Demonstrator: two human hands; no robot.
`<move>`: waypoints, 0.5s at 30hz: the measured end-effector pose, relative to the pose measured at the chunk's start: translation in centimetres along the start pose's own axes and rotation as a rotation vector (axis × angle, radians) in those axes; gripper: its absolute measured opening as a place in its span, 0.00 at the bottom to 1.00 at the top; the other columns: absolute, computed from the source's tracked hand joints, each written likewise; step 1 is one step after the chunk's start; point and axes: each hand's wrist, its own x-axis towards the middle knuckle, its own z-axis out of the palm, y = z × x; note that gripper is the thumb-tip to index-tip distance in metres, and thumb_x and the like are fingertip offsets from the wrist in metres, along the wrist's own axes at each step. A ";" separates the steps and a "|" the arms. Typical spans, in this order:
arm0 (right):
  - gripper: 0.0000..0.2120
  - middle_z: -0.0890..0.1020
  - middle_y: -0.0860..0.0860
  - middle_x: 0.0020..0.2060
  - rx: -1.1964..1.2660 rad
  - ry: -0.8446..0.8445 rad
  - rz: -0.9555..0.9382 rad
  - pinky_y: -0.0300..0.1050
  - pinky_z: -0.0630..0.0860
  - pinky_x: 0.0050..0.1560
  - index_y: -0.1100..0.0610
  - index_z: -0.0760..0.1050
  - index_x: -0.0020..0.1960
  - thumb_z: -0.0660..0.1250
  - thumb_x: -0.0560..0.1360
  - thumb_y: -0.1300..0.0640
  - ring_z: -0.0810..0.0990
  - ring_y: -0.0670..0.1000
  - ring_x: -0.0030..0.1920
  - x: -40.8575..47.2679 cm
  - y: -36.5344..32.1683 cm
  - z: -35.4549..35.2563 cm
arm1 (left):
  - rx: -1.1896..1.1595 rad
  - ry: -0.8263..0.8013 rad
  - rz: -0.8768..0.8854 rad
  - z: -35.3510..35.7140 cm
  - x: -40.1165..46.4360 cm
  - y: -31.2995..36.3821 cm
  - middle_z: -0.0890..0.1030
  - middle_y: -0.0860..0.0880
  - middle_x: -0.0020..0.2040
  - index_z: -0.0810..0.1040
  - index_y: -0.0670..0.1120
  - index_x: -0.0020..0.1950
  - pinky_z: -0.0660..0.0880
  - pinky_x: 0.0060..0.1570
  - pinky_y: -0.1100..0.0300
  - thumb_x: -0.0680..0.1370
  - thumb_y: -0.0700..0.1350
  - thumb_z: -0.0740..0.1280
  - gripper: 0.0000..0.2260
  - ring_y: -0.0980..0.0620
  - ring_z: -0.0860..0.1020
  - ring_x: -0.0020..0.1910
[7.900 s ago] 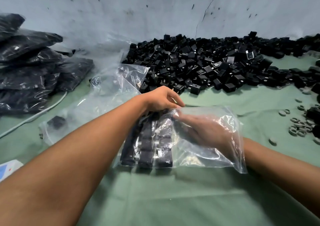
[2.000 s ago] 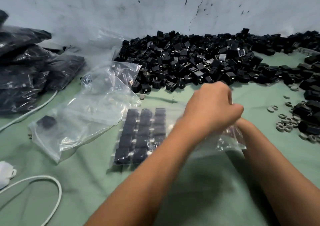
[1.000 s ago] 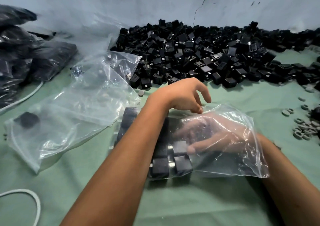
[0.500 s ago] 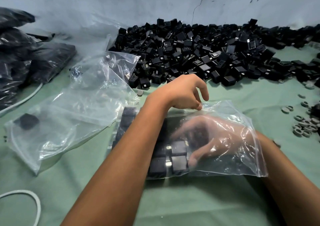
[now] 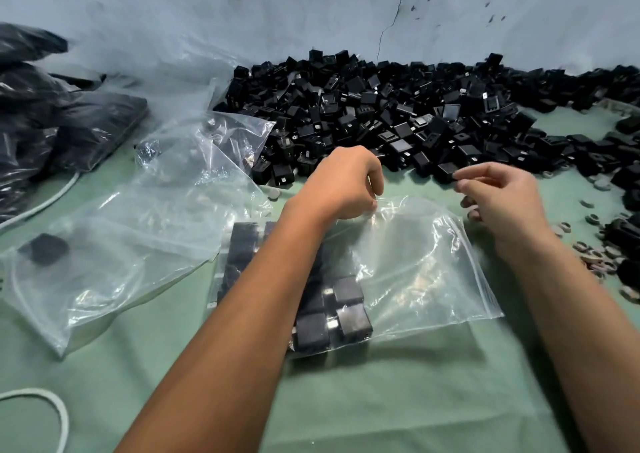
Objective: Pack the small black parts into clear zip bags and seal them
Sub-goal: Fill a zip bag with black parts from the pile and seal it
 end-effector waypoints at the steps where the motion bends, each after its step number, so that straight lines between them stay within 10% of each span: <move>1: 0.09 0.84 0.49 0.43 -0.183 0.022 -0.097 0.49 0.82 0.43 0.53 0.85 0.49 0.69 0.77 0.65 0.83 0.53 0.43 1.0 0.2 0.7 | 0.002 -0.004 -0.003 0.1 0.0 0.0 0.85 0.52 0.43 0.85 0.48 0.47 0.82 0.52 0.51 0.72 0.36 0.77 0.09 0.52 0.84 0.46; 5: 0.19 0.78 0.53 0.62 -0.796 -0.095 -0.400 0.54 0.75 0.66 0.51 0.82 0.64 0.71 0.76 0.64 0.74 0.57 0.63 4.0 0.2 3.3 | 0.042 -0.018 -0.006 0.4 0.0 0.1 0.85 0.53 0.42 0.84 0.49 0.47 0.81 0.52 0.50 0.72 0.36 0.76 0.09 0.53 0.83 0.47; 15: 0.10 0.81 0.52 0.45 -0.697 0.138 -0.550 0.49 0.73 0.48 0.54 0.79 0.53 0.72 0.74 0.62 0.76 0.58 0.51 4.3 1.8 3.8 | 0.045 -0.020 0.204 0.9 0.2 1.7 0.80 0.53 0.53 0.82 0.52 0.56 0.76 0.54 0.55 0.74 0.37 0.74 0.15 0.53 0.77 0.53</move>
